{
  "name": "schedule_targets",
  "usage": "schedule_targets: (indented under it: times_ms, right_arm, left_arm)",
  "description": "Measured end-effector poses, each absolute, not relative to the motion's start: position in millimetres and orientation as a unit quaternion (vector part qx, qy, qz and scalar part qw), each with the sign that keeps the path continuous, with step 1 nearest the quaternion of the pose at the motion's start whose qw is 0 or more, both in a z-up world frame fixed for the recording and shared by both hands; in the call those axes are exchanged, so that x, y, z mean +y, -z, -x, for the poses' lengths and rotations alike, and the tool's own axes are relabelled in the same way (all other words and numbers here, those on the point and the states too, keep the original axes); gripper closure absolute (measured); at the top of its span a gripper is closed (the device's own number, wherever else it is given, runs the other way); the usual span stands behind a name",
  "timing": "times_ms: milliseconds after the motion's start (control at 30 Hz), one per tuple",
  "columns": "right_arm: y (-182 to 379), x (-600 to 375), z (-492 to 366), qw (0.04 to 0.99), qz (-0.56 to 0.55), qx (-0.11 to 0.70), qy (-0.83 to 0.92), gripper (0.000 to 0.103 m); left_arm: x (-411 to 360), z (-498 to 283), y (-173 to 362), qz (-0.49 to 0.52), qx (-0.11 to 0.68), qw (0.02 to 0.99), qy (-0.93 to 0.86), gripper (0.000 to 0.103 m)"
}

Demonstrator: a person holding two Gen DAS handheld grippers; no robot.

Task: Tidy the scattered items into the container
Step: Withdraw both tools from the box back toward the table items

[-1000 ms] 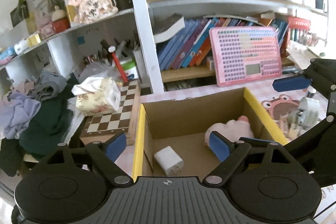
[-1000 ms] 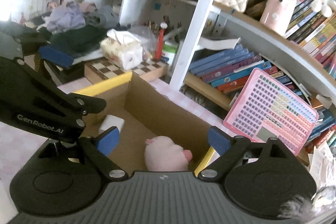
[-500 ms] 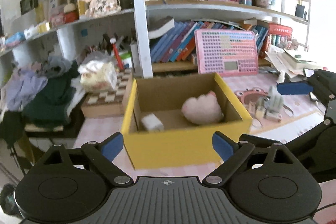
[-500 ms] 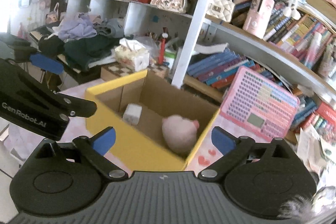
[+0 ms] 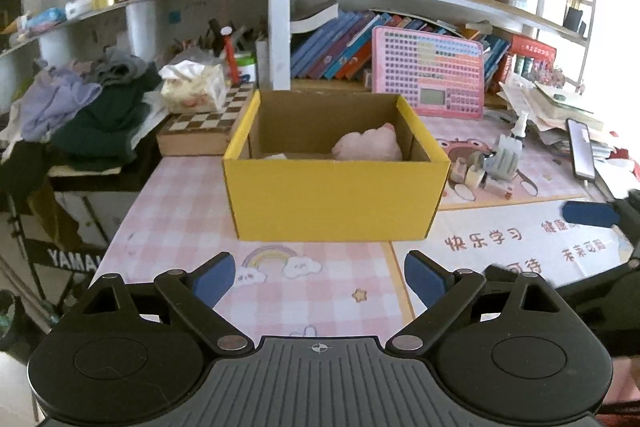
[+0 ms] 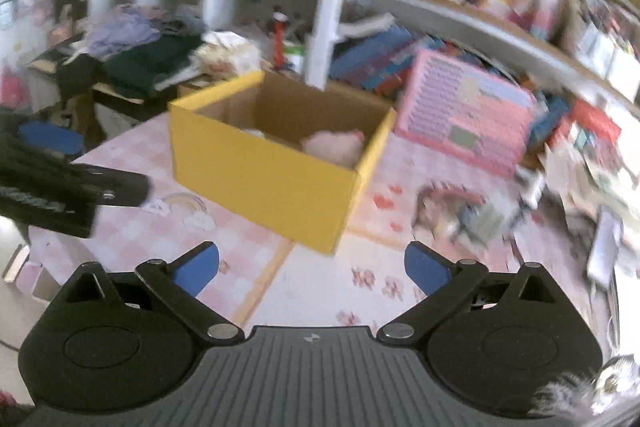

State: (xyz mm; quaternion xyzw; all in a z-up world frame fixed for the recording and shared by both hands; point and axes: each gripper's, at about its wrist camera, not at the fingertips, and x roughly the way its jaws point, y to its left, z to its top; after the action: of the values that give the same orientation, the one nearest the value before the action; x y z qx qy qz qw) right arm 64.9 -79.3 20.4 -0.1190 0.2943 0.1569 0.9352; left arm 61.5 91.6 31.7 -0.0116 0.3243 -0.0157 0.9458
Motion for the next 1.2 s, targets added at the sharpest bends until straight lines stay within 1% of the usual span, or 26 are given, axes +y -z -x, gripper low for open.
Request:
schedule_targets:
  times_ms: [133,333,600,833,1133,1200]
  right_arm:
    - [-22,-95,-53,0.943,0.078,0.305,-0.104,0.003]
    - [-18,-114,-41,0.944,0.055,0.319,-0.067,0.003]
    - [-11,-123,-27,0.942,0.056,0.327,-0.055,0.003]
    - [-11,-136,-25,0.943,0.044,0.329,-0.03,0.003]
    - [-13,-153,-24,0.942,0.034,0.335,-0.014,0.007]
    - [-13,-156,-23,0.941,0.034,0.338,-0.01,0.011]
  left_arm:
    - [90,-51,-29,0.029,0.329,0.944,0.015,0.009]
    - [85,-47,-20,0.046,0.349,0.935,0.027,0.009]
    - [50,-46,-8,-0.002,0.376,0.922,0.095,0.009]
    - [37,-52,-2,-0.013,0.387,0.913,0.125,0.009]
    - [20,-59,-2,-0.017,0.391,0.907,0.155,0.009]
    - [15,-60,-1,-0.021,0.393,0.905,0.163,0.009]
